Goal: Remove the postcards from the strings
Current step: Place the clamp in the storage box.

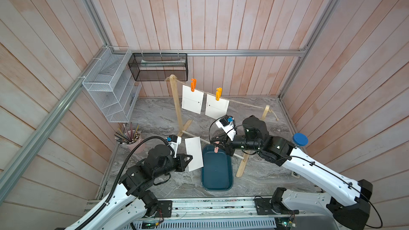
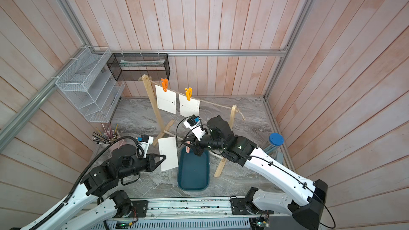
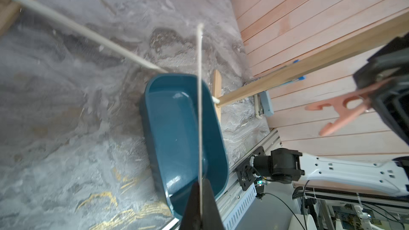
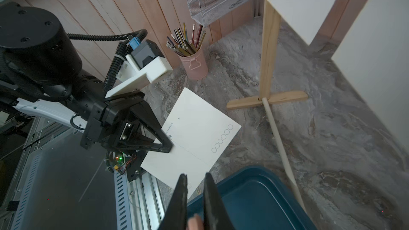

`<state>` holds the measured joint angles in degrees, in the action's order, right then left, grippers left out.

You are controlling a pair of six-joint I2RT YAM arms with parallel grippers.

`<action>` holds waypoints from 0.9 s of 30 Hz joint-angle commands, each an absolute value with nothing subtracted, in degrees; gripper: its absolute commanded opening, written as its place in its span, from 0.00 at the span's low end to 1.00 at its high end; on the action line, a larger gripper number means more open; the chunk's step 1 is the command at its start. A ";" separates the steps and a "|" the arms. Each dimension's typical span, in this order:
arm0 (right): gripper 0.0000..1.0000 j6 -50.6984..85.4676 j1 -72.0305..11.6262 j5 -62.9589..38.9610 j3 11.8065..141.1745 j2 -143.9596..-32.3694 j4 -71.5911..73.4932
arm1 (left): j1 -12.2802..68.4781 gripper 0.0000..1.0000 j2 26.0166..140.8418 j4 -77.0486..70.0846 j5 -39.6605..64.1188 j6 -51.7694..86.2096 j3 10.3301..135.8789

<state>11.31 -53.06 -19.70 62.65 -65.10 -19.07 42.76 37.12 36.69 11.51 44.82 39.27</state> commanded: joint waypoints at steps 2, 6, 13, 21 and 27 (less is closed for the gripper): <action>0.00 16.81 -55.55 -14.51 58.13 -65.26 -11.81 | 42.71 0.00 37.75 42.19 10.98 47.66 37.71; 0.00 20.41 -56.05 -12.48 52.17 -67.11 -7.71 | 42.71 0.00 40.43 41.80 11.84 46.95 35.66; 0.00 28.08 -56.16 -9.82 41.95 -70.18 2.38 | 42.71 0.00 44.43 39.05 12.69 45.19 32.18; 0.00 31.07 -56.16 -8.46 38.66 -76.29 5.93 | 42.63 0.00 47.60 33.75 12.65 43.69 29.06; 0.05 32.60 -56.16 -5.51 36.81 -77.27 6.03 | 42.63 0.00 50.25 31.95 10.41 42.65 28.61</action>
<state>30.98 -55.86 -8.32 37.89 -76.47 4.49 42.76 49.87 34.57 11.66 44.36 28.91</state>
